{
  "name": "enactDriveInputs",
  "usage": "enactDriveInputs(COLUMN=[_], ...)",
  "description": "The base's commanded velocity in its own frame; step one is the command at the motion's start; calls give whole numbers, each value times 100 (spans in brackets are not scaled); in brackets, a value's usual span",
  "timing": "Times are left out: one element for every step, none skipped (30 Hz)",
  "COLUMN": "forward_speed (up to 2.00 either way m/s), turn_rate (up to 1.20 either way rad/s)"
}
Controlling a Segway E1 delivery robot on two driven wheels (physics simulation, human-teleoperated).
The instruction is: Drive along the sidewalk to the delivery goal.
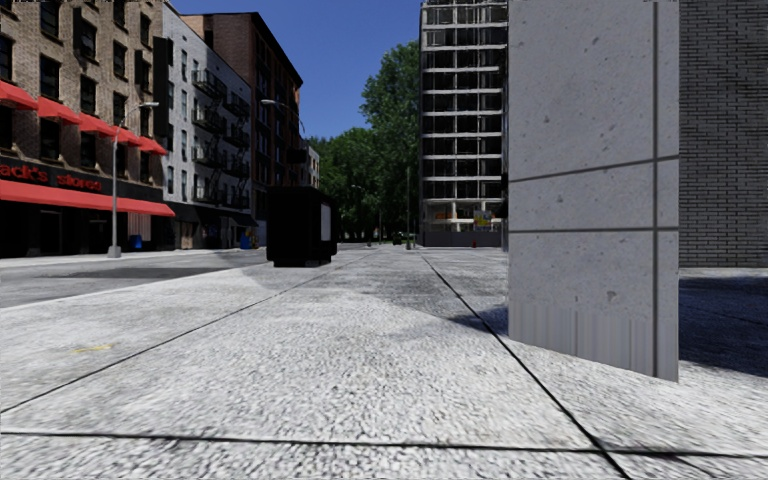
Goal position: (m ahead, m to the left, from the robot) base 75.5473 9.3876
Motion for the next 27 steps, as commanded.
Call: enactDriveInputs(forward_speed=[200,200,200,200,200,200,200,200,200,200,200,200,200,200,200,200,200,200,200,200,200,200,200,200,200,200,200], turn_rate=[0,0,0,0,0,0,0,0,0,0,0,0,0,0,0,0,0,0,0,0,0,0,0,0,0,0,0])
